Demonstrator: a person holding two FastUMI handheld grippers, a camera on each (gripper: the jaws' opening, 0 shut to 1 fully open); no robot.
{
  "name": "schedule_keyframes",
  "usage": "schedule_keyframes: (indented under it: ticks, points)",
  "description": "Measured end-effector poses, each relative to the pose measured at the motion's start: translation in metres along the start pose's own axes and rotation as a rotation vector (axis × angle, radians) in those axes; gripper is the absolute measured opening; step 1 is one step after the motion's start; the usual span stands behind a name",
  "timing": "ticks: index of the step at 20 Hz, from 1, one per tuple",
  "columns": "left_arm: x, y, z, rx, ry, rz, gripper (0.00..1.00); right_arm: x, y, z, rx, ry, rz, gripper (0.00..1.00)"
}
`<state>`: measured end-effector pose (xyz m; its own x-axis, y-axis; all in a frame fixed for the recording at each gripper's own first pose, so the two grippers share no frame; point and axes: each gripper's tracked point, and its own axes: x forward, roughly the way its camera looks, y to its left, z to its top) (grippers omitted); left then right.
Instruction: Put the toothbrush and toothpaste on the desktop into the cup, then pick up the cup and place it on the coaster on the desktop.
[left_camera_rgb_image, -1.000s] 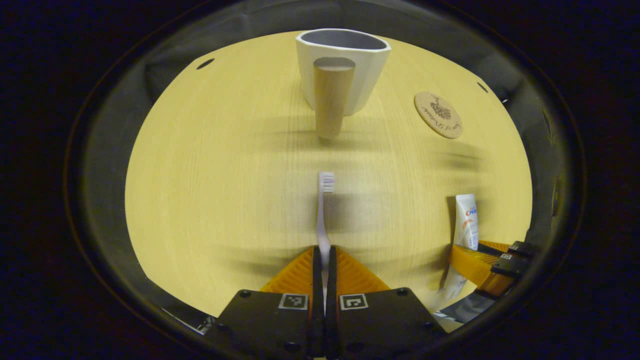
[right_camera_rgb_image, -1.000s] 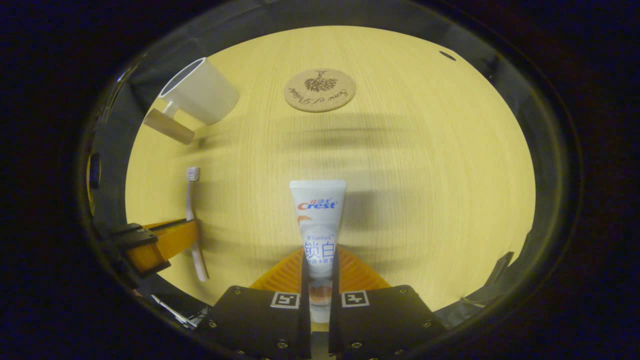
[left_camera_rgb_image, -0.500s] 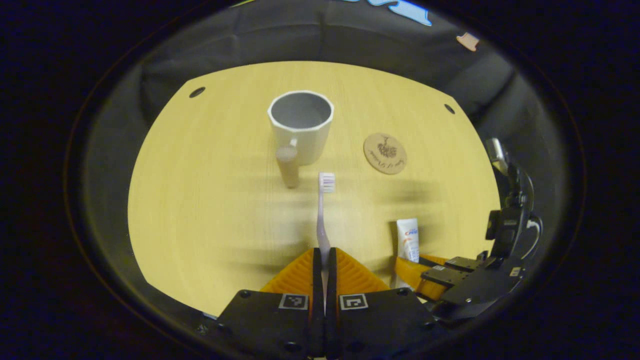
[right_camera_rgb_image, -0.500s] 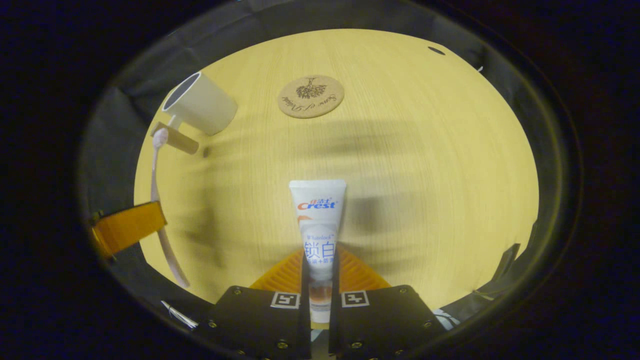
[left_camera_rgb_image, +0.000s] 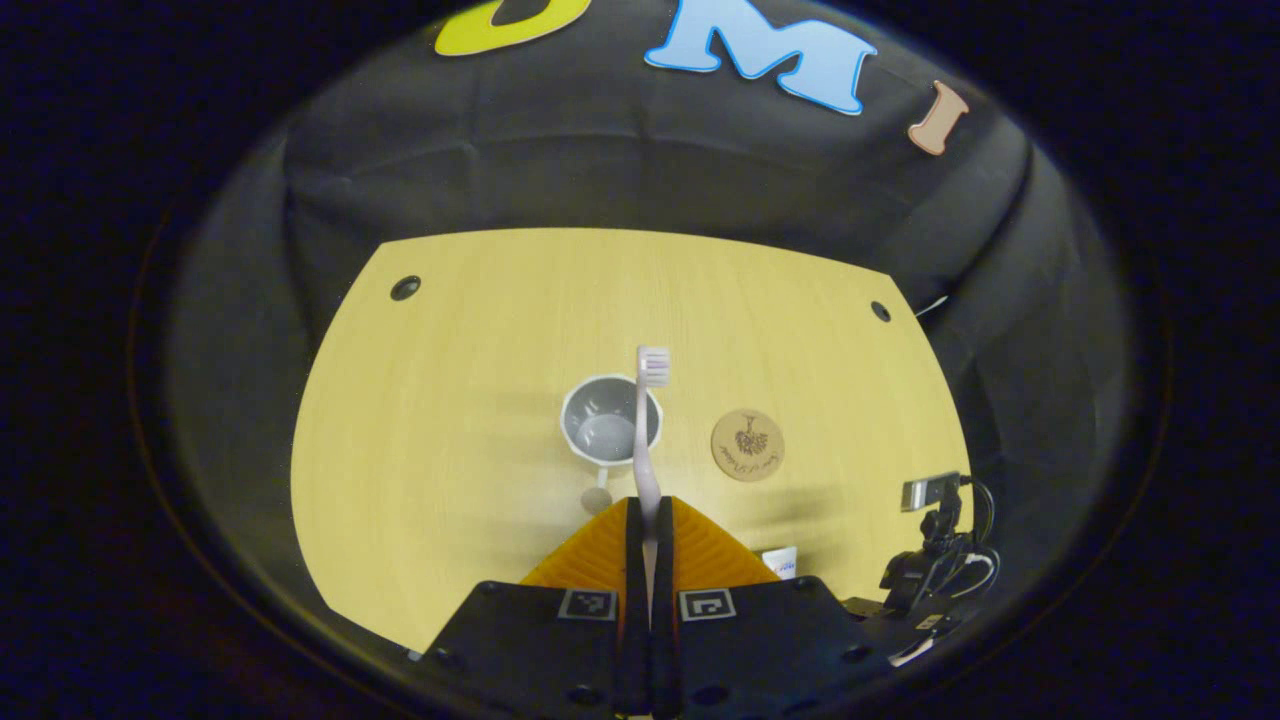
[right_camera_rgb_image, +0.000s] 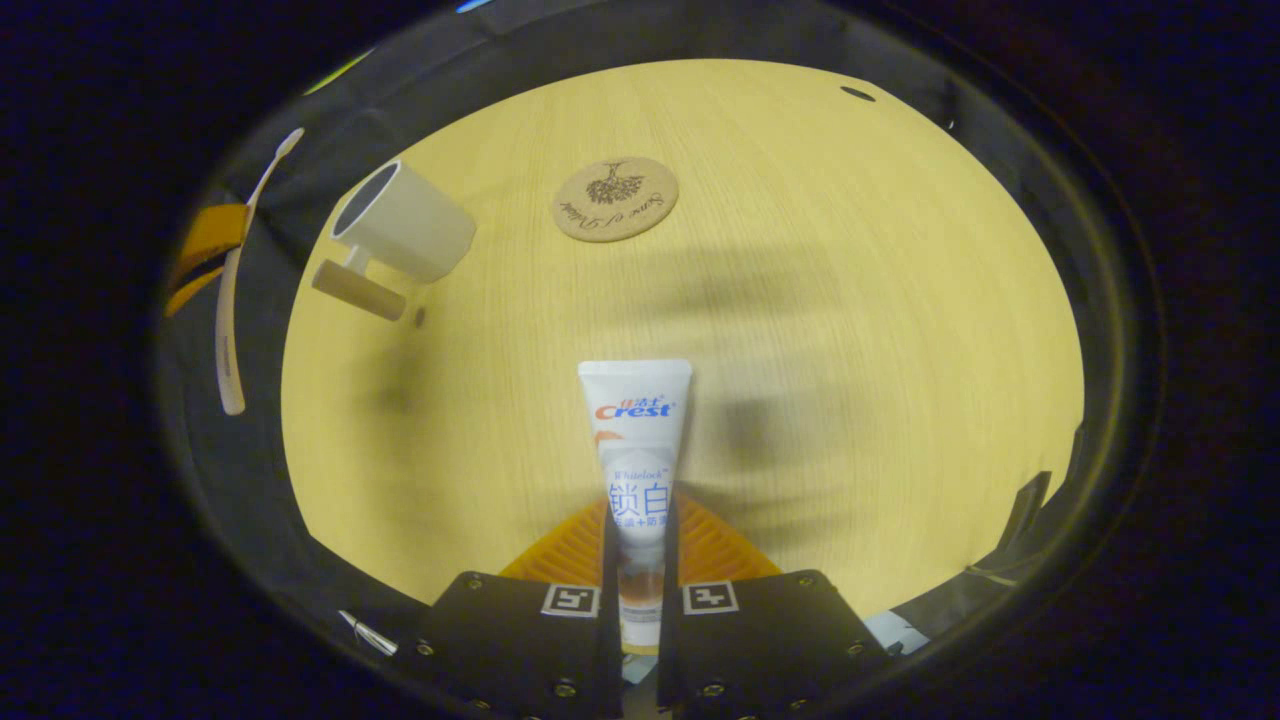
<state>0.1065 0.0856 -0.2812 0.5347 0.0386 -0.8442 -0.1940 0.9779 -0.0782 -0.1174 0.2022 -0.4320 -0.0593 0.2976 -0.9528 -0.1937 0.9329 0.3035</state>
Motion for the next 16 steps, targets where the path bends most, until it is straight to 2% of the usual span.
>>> schedule_keyframes:
  ticks: [8,12,16]
  points:
    - [0.048,0.038,0.067,0.076,-0.108,0.032,0.08,-0.015,-0.009,0.006,0.055,-0.022,0.005,0.16]
    - [0.065,0.051,0.090,0.121,-0.191,0.015,0.08,-0.024,-0.018,0.013,0.108,-0.054,-0.001,0.16]
    - [0.077,0.056,0.108,0.102,-0.271,-0.016,0.09,-0.034,-0.026,0.013,0.150,-0.067,-0.004,0.16]
